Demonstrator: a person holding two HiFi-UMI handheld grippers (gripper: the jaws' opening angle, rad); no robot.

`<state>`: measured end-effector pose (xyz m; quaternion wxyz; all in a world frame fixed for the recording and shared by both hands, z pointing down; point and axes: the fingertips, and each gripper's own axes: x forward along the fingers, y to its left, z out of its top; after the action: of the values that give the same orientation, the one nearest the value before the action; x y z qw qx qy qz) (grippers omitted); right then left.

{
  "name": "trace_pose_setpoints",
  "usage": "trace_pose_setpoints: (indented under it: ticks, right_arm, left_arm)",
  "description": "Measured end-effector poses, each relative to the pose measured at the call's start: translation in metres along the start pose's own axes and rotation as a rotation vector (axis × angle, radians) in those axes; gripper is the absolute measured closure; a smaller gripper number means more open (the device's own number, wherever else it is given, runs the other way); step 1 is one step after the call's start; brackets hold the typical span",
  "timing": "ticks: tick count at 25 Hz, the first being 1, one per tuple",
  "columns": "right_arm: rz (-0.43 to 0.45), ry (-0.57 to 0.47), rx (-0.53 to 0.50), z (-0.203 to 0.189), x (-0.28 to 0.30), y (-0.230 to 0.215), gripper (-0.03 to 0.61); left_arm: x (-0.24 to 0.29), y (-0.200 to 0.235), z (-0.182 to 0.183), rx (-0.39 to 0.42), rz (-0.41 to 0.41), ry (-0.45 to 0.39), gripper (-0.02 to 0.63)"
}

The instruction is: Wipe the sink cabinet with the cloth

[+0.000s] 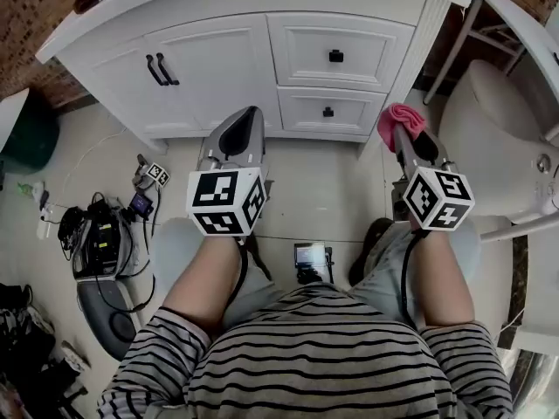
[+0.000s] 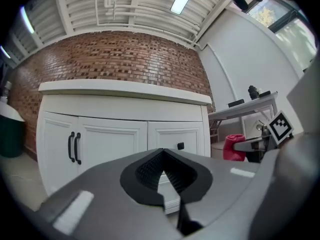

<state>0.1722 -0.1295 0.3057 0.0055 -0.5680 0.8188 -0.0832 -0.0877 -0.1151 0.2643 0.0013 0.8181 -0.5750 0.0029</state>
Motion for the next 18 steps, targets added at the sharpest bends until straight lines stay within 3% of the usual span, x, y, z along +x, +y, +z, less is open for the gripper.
trace_pose_setpoints:
  ticks: [5,9,13,18]
  right_arm:
    - [-0.037,-0.032,0.038,-0.024,-0.017,0.004,0.483]
    - [-0.081,-0.046,0.018,-0.022,-0.02,-0.004,0.486]
    - [-0.117,-0.024,-0.003,-0.027,-0.021,-0.01,0.486]
    - [-0.115,-0.017,-0.01,-0.029,-0.018,-0.01,0.486]
  left_arm:
    - [-0.01,0.01,-0.04,-0.097,0.057,0.061,0.614]
    - [-0.007,0.001,-0.052,-0.042,0.041,0.085,0.614]
    - [-0.008,0.003,-0.067,-0.096,0.033,0.12,0.614]
    - [-0.006,0.008,-0.065,-0.063,0.045,0.115,0.614]
